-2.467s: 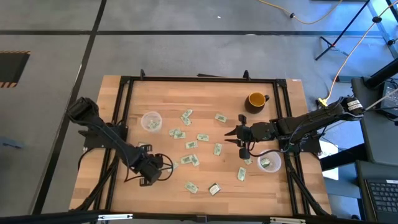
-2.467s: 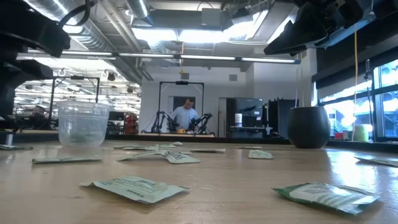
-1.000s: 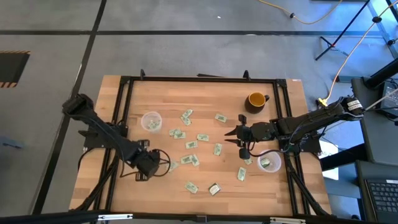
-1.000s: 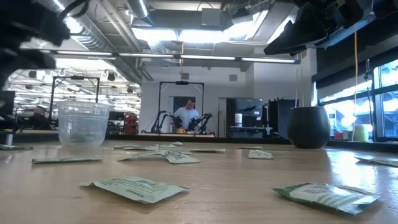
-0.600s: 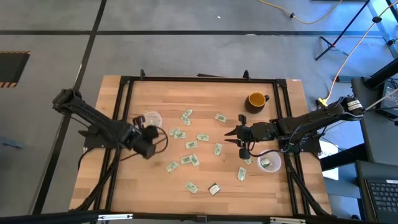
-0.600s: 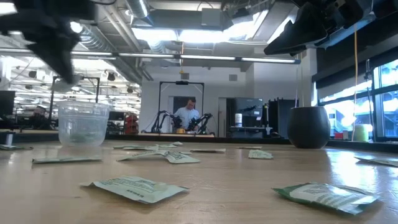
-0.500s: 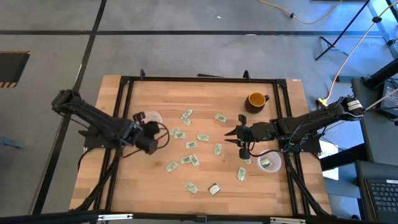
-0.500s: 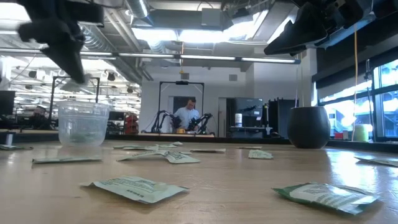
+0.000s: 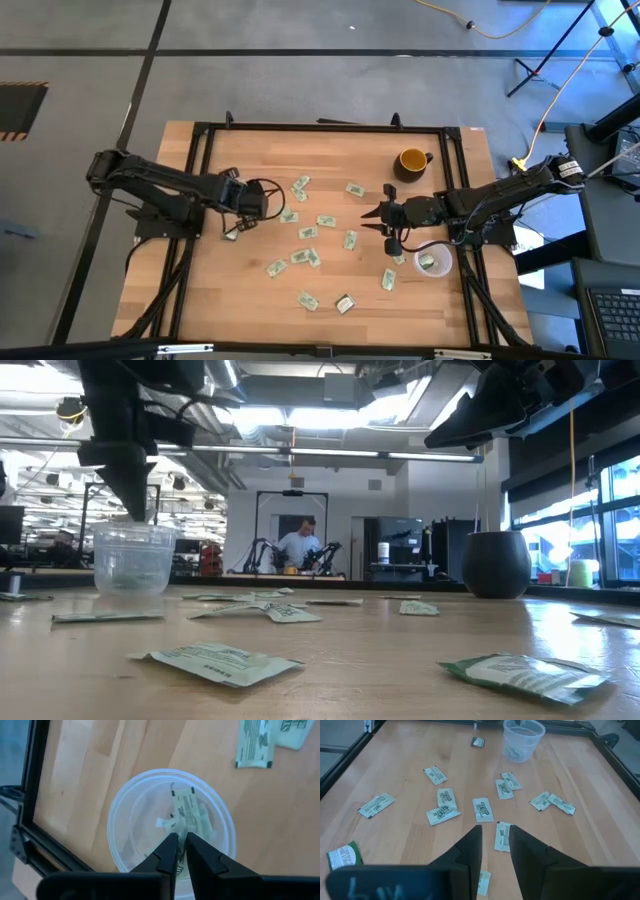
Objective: Pick and place Stevia / Truvia into bins
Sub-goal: Put the white stevia packet into the left transparent container
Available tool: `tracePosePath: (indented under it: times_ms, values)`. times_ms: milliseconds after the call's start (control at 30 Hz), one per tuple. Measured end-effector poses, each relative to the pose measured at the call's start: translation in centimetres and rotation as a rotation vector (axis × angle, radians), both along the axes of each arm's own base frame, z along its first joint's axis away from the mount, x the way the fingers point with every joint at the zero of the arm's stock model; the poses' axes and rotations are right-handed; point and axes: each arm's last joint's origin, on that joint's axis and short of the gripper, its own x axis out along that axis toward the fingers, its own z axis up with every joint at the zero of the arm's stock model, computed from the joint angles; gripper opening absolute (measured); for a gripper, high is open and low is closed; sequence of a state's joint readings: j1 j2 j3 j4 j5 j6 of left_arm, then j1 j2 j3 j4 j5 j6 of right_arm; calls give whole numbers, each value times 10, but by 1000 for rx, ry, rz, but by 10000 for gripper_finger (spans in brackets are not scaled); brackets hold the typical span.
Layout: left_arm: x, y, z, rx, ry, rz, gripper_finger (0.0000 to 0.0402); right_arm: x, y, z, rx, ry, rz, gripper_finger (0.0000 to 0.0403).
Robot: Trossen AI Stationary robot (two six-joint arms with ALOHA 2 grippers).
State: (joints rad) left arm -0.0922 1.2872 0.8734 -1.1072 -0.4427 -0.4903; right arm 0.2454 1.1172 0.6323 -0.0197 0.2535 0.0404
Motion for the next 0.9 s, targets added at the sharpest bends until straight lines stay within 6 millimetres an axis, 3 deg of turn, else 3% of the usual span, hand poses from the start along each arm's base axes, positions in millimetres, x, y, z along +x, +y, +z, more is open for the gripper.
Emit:
tracePosePath:
  times_ms: [433,667,900]
  values:
    - [6,13,-9,5,63,29,93,0,0,0,2,0,-1,101]
    - [14,15,10,-4,-19,33,92,0,0,0,1,0,0,101]
    - [34,11,21,-97,-161,-135,99,0,0,0,1,0,-1,101]
